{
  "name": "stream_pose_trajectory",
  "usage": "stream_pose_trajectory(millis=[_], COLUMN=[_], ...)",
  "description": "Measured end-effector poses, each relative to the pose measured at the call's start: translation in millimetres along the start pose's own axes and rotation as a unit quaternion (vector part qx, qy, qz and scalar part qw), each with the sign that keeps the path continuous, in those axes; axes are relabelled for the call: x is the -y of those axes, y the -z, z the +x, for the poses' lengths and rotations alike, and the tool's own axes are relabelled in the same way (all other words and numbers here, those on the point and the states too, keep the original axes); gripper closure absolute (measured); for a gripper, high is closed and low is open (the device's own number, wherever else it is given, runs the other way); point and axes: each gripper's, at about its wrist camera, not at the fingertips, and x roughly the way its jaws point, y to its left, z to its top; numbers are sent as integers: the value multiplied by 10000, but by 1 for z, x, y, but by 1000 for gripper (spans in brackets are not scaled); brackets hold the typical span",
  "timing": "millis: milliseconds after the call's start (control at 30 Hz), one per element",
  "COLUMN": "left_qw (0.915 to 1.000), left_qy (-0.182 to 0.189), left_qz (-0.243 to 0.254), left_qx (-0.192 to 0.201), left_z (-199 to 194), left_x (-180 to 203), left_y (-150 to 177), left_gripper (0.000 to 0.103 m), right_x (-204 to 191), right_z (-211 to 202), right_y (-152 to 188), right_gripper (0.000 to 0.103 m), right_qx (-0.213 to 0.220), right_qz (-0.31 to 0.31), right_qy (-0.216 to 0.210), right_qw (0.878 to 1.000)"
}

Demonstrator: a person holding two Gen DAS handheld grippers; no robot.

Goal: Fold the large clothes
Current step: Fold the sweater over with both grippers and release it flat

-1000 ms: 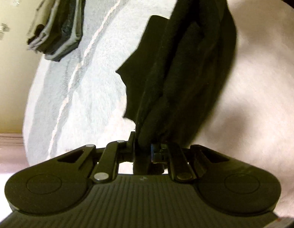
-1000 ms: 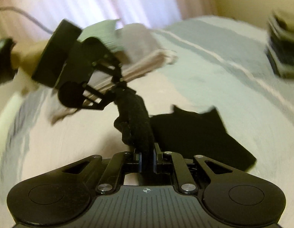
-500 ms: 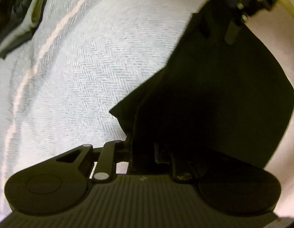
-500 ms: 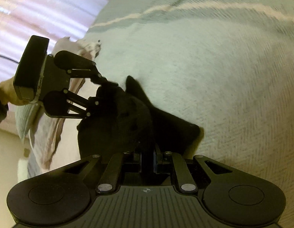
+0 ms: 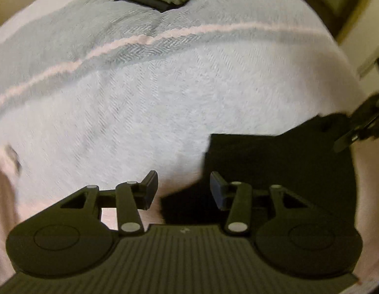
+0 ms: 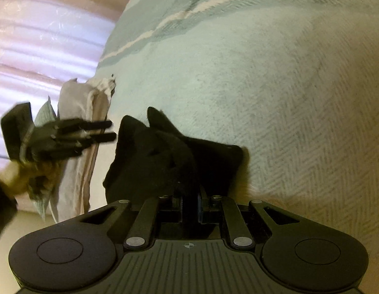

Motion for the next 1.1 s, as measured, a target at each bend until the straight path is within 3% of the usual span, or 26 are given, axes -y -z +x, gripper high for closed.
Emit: stream_pose_trajectory(millis=[233,333,433,500,600,667,767,833,933,1000,1100], left_qw=[9988,9968,9947,9934,9919,9906,9887,9871,9861,9789,9701], left_qy=[-164,-356,-422,-485,-683,-667,-418,-335,-500,-367,-265], left_qz=[-460,-690,-912,-1011,-1034,-1131,-1389,-1541,-1575,-1972,-2296], left_qx=[31,175,216,223,281,386,381,271,148,379,739], left_z=[59,69,61,48,19,-1,-18,-10,19,33,35], left_x=[18,15,11,8,6,7,13,19,15,0,-10], left_y=[17,22,24,25,33,44,72,91,114,124,131], left_gripper=[59,54,53,53,60,60,60,60,57,56,57], right_x=[13,12,-1,-20,-54,-65,-50,-30,-9,-10,-22], right_z=[8,-1,-25,-45,-54,-39,-2,15,21,19,3], right_y=[-3,-7,1,9,24,31,32,28,25,30,45], right_gripper=[96,90,79,77,76,74,73,73,74,74,73], right_qx=[10,83,492,848,960,700,387,372,449,478,543], right_qz=[-423,-532,-623,-923,-1651,-1919,-1769,-1604,-1599,-1784,-1889], right_qy=[68,81,669,1076,670,281,337,326,43,29,371], right_qw=[9991,9985,9946,9863,9793,9785,9829,9858,9861,9828,9798])
